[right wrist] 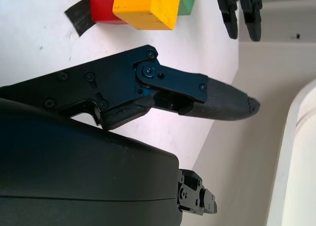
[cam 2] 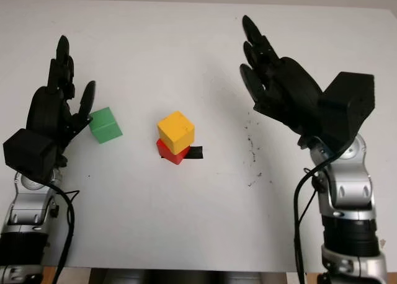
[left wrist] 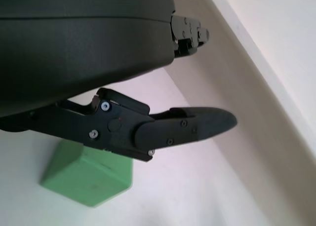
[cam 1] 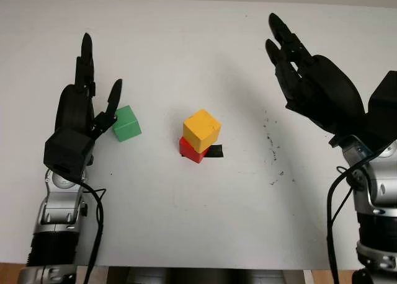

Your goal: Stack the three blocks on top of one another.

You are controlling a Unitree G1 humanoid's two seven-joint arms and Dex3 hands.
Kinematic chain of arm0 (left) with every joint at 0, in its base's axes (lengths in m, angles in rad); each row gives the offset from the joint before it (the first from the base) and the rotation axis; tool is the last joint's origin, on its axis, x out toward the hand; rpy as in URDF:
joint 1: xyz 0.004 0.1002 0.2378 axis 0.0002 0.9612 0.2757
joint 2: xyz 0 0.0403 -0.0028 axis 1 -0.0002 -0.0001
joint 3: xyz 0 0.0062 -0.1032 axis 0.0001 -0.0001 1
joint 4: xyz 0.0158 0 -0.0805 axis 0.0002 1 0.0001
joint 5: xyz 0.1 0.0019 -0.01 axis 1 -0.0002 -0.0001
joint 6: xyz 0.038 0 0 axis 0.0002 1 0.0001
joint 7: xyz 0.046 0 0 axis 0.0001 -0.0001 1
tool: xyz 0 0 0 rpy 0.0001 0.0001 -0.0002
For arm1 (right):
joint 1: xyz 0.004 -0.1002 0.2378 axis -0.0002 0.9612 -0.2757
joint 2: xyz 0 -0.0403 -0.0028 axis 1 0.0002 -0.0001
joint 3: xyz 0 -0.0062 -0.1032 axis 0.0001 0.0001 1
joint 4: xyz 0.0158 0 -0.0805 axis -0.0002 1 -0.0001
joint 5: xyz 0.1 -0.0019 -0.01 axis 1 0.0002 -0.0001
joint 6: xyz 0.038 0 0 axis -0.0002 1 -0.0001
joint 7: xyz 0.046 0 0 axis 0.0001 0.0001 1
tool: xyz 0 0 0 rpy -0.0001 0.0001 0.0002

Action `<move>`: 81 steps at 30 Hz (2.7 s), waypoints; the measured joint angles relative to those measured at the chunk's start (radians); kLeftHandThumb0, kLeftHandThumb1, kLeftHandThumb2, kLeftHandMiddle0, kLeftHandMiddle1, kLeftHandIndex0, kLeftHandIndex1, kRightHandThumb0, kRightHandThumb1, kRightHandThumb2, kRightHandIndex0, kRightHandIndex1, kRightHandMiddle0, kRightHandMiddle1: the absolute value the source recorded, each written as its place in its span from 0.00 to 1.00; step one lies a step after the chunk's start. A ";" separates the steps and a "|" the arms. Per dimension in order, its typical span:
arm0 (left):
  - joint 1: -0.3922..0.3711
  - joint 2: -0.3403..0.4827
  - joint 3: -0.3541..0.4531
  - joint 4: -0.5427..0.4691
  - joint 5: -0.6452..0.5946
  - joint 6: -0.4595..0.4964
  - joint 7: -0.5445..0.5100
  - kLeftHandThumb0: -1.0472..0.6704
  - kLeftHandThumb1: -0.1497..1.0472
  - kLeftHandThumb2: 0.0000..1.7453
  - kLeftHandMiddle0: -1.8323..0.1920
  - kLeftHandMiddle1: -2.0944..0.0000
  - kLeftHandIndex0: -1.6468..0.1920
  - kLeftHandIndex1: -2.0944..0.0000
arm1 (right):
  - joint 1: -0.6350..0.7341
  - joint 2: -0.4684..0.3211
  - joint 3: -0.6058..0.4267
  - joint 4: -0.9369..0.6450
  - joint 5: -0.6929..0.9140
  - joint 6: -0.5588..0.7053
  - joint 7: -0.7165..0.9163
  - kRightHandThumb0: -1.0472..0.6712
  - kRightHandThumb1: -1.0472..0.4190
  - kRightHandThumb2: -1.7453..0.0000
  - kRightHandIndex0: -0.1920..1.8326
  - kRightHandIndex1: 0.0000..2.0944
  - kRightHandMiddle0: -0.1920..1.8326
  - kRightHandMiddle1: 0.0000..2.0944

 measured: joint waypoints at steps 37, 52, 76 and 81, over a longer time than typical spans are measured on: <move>0.110 0.173 -0.203 -0.334 0.680 0.500 -0.257 0.03 1.00 0.13 0.89 0.97 0.80 0.98 | 0.080 0.200 0.018 -0.030 -0.040 -0.077 -0.286 0.19 0.00 0.55 0.00 0.00 0.00 0.00; 0.061 0.150 -0.238 -0.219 0.671 0.473 -0.148 0.05 1.00 0.12 0.85 0.97 0.70 0.94 | 0.086 0.205 0.017 0.006 -0.054 -0.115 -0.280 0.21 0.00 0.57 0.00 0.00 0.00 0.00; 0.071 0.159 -0.238 -0.254 0.666 0.482 -0.131 0.32 1.00 0.10 0.72 0.97 0.69 0.42 | 0.088 0.213 0.009 -0.019 -0.048 -0.092 -0.316 0.21 0.00 0.59 0.00 0.00 0.00 0.00; 0.081 0.160 -0.232 -0.254 0.638 0.433 -0.097 0.34 1.00 0.12 0.72 0.97 0.72 0.41 | 0.088 0.213 0.010 -0.019 -0.048 -0.092 -0.309 0.21 0.00 0.60 0.00 0.00 0.00 0.00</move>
